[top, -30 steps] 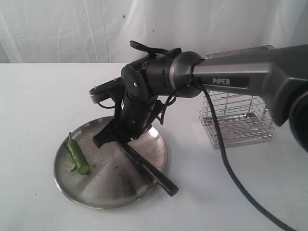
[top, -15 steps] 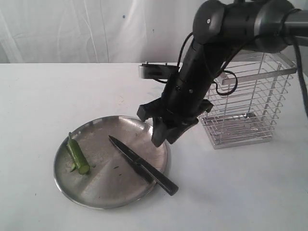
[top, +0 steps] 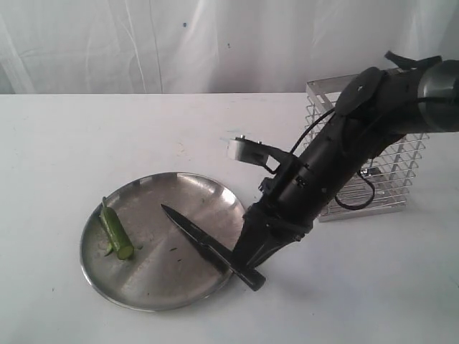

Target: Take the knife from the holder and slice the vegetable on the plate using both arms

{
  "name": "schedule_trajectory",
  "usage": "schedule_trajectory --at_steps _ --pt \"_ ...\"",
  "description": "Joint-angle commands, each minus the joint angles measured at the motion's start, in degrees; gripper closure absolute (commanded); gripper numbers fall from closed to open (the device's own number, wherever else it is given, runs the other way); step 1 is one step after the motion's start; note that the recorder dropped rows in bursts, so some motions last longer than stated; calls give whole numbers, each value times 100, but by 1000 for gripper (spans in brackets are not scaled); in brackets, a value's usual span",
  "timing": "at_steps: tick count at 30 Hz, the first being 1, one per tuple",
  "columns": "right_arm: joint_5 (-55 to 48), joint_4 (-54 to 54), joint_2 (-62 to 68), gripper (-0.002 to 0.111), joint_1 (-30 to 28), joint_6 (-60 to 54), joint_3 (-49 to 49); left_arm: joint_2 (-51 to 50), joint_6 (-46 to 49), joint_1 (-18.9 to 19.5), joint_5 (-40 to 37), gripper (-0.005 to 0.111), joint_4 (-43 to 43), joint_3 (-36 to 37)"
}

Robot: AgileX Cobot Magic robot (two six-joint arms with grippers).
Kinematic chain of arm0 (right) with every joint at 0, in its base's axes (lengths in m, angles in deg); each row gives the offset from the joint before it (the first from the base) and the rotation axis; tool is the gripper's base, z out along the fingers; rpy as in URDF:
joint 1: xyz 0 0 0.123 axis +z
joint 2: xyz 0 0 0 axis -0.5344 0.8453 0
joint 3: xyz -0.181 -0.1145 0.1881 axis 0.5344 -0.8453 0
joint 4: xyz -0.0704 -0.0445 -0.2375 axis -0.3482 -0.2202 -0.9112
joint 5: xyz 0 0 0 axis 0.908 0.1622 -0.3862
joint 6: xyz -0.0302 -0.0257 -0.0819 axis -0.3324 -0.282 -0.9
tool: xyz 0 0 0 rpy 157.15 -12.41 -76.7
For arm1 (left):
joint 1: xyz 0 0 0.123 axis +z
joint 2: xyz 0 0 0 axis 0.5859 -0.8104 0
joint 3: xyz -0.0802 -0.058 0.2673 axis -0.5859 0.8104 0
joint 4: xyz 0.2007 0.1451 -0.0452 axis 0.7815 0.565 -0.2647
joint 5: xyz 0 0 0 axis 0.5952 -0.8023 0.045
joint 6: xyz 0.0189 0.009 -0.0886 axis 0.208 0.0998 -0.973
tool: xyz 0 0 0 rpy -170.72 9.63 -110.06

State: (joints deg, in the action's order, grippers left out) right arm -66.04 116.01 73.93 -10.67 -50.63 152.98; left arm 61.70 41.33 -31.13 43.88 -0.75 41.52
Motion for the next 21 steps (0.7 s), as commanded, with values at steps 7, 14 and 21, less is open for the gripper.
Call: schedule_trajectory --at_steps 7,14,21 --pt "817 279 -50 72 -179 -148 -53 21 -3 -27 5 107 -29 3" --pt "496 -80 146 49 -179 187 -53 21 -3 -27 5 107 -29 3" --pt "482 -329 728 51 -359 465 -30 21 -3 -27 5 107 -29 3"
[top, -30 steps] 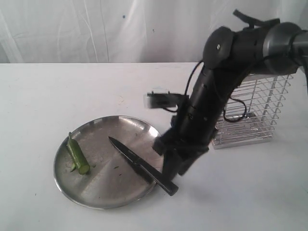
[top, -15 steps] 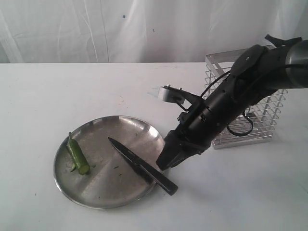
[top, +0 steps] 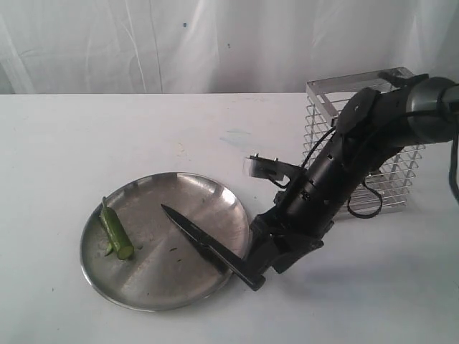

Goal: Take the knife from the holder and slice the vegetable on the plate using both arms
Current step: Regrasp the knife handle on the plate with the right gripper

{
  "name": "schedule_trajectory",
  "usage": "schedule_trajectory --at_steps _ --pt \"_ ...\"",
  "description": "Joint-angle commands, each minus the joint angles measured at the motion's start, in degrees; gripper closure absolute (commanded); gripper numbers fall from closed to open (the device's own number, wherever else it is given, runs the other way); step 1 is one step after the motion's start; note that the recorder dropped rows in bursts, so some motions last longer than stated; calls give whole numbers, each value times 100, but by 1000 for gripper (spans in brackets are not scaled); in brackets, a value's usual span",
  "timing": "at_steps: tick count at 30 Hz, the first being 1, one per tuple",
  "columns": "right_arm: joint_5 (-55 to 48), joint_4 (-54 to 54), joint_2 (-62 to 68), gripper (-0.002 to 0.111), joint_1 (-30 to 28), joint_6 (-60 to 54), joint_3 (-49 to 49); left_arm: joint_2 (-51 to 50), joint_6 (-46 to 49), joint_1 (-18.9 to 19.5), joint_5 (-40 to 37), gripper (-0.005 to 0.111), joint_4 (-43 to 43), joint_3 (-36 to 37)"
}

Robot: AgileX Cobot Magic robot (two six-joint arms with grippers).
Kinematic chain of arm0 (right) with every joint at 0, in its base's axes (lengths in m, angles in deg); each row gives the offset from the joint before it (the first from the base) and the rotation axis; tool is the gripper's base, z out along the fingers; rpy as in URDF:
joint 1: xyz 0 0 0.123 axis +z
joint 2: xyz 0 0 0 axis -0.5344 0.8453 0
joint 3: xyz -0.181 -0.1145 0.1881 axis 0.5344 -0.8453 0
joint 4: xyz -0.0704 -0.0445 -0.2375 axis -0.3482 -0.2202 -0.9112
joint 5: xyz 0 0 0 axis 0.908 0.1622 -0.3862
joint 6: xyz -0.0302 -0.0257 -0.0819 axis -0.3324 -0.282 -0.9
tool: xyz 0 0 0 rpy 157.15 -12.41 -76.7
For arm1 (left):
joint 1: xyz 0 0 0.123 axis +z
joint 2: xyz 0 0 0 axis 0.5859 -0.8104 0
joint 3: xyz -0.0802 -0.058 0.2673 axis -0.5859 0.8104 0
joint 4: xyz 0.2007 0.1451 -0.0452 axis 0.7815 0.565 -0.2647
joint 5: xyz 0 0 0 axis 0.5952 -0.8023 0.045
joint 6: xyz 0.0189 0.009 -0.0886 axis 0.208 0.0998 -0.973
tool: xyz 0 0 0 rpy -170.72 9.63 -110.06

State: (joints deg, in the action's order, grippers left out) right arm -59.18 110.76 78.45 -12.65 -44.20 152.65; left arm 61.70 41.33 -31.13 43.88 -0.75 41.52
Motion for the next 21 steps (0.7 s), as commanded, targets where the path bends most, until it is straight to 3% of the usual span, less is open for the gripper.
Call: schedule_trajectory --at_steps 1,21 --pt "-296 298 337 51 -203 -312 2 21 -3 -27 5 107 -29 3" --pt "-707 1583 1291 53 -427 -1189 -8 21 -3 -27 5 107 -29 3"
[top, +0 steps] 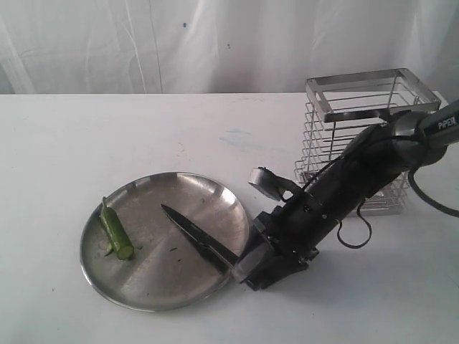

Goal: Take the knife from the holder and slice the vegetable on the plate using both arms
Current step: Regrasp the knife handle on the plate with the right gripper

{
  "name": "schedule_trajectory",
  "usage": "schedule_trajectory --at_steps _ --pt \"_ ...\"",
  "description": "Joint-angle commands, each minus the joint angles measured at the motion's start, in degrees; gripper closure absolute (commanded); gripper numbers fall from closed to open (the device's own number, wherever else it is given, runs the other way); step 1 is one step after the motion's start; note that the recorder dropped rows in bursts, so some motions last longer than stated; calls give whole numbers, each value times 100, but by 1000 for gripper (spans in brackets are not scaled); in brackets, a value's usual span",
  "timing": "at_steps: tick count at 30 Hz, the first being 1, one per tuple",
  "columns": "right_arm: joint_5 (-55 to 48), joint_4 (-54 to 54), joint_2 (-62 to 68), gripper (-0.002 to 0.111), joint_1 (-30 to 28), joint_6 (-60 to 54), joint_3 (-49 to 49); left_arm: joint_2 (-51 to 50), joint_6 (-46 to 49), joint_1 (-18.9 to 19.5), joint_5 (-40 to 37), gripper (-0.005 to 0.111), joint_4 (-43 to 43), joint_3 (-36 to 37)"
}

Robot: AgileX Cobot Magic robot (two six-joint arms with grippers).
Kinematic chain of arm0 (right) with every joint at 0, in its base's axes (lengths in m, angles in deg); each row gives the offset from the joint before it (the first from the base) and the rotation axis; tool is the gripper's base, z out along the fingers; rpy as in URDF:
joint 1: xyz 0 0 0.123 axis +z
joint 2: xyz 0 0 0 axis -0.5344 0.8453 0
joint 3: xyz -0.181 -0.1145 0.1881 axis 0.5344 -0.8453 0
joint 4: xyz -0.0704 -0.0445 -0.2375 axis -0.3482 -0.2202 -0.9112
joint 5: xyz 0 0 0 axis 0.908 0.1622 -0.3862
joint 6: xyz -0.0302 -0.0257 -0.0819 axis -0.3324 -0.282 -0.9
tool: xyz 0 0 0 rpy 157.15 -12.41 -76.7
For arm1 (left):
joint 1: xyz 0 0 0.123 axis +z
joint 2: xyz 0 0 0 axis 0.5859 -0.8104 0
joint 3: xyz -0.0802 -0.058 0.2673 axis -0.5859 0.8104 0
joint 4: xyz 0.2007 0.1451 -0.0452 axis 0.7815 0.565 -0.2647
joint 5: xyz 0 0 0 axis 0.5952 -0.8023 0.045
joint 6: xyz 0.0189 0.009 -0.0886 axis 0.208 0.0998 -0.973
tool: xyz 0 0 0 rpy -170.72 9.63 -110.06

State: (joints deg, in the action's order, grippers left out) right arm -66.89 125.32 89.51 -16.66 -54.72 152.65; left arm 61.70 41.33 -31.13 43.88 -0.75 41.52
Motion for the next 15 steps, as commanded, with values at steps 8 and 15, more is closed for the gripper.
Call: schedule_trajectory --at_steps 8,15 --pt "64 137 422 68 -26 -136 -8 21 -3 -27 5 107 -29 3" --pt "64 133 451 108 -8 -141 -8 21 -3 -27 5 107 -29 3"
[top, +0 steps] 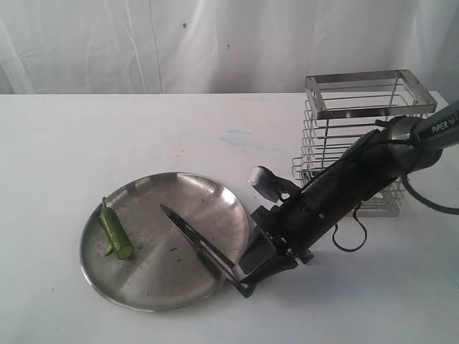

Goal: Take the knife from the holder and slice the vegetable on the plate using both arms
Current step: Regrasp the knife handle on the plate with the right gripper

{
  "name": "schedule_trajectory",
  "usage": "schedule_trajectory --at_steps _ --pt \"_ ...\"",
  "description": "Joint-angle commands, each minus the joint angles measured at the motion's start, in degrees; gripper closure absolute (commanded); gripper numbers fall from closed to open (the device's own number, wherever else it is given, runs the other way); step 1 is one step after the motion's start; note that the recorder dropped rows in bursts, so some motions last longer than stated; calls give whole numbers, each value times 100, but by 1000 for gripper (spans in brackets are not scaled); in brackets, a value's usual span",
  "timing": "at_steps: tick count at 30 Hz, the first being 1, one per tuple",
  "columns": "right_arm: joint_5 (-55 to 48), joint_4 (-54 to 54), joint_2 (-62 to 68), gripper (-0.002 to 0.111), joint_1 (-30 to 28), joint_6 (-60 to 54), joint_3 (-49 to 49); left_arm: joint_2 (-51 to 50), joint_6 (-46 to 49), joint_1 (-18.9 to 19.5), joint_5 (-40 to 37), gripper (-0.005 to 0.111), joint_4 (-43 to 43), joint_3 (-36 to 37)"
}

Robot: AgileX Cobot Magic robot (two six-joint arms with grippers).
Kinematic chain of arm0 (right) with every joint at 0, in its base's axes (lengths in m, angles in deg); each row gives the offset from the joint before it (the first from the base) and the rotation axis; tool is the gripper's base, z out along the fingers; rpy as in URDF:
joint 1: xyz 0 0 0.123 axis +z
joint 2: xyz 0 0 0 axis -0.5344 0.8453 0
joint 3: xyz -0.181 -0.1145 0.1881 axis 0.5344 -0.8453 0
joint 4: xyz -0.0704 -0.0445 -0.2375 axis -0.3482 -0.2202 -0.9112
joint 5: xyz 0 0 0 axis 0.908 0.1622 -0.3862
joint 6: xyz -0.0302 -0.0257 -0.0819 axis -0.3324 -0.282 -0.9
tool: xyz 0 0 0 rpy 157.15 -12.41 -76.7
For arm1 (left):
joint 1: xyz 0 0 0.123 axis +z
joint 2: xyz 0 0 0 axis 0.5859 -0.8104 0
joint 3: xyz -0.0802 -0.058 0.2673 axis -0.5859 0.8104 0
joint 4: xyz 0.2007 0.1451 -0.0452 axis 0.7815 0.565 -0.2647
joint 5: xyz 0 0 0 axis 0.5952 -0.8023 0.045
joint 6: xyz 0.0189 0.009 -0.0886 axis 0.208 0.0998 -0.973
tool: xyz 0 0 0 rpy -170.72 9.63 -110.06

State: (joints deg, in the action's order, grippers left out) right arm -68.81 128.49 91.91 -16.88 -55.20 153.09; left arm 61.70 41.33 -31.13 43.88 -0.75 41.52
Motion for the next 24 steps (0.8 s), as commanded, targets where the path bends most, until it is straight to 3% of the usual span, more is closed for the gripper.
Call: schedule_trajectory --at_steps 1,14,24 --pt "256 -184 211 108 14 -93 -52 21 -3 -27 5 107 -29 3" --pt "256 -184 211 108 14 -93 -52 21 -3 -27 5 107 -29 3" --pt "256 -184 211 74 14 -51 -52 21 -3 -27 5 107 -29 3"
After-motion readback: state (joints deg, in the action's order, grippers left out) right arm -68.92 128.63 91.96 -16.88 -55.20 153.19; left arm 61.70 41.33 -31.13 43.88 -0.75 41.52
